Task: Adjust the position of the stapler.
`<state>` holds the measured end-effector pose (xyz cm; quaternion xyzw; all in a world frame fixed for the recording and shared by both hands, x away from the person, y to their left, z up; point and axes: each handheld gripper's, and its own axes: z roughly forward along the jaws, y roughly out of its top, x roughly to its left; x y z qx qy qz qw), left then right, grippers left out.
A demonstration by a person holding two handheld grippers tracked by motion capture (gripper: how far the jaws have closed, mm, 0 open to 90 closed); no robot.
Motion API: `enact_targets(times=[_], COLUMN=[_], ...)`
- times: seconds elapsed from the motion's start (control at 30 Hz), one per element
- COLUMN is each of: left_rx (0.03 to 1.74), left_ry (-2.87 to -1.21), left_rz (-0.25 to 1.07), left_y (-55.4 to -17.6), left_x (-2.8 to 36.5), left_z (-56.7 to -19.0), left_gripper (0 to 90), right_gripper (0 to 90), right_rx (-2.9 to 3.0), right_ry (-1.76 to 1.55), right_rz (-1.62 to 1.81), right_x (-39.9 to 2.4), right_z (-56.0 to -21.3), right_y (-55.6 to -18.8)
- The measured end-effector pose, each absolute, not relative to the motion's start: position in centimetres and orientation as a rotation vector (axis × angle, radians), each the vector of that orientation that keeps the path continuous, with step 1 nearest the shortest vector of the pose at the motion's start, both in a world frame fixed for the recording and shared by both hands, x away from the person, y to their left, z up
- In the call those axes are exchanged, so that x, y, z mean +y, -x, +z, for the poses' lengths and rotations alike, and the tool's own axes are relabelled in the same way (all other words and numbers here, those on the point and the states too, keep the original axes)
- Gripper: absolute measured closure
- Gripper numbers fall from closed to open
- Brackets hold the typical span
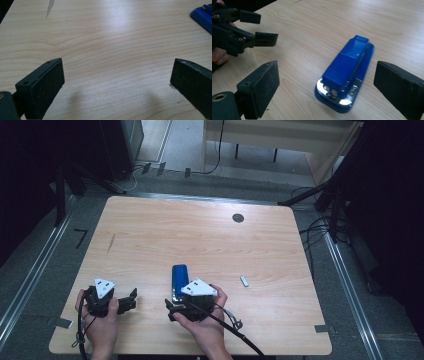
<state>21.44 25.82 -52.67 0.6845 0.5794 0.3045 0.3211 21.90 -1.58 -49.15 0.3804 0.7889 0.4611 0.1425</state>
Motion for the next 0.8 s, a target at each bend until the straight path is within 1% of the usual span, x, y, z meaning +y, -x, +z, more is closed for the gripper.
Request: enact_targets(times=[0.17, 0.37, 0.4, 0.43, 0.5, 0.6, 0.67, 0.7, 0.73, 0.8], left_rx=[1.53, 1.53, 1.532, 1.532, 1.532, 1.535, 1.536, 1.538, 1.537, 1.536], left_ry=[-1.795, -1.794, -1.794, -1.794, -1.791, -1.792, -1.793, -1.792, -1.791, -1.791], left_rz=[0.795, 0.796, 0.794, 0.794, 0.794, 0.792, 0.791, 0.789, 0.786, 0.785], left_y=[-21.5, -21.5, -21.5, -21.5, -21.5, -21.5, -21.5, -21.6, -21.6, -21.6], left_x=[25.8, 25.9, 25.9, 25.9, 25.9, 25.9, 25.9, 25.9, 25.9, 26.0], left_z=[-52.7, -52.7, -52.7, -52.7, -52.7, -52.7, -52.7, -52.7, -52.7, -52.7], left_gripper=[0.0, 0.0, 0.0, 0.0, 0.0, 0.0, 0.0, 0.0, 0.0, 0.0], right_gripper=[8.3, 20.2, 23.8, 23.8, 30.1, 34.3, 38.8, 38.8, 41.4, 41.4], right_rx=[2.286, 2.229, 2.217, 2.217, 2.18, 2.161, 2.155, 2.155, 2.148, 2.146], right_ry=[-1.102, -1.183, -1.195, -1.195, -1.23, -1.297, -1.303, -1.303, -1.315, -1.338], right_rz=[1.304, 1.263, 1.264, 1.264, 1.228, 1.2, 1.187, 1.187, 1.183, 1.178], right_x=[0.0, 0.7, 0.7, 0.7, 0.7, 0.5, 0.7, 0.7, 0.7, 0.8], right_z=[-49.7, -50.7, -50.8, -50.8, -50.9, -51.3, -51.5, -51.5, -51.7, -51.9], right_y=[-22.2, -23.1, -23.5, -23.5, -23.7, -24.3, -24.4, -24.4, -24.5, -24.7])
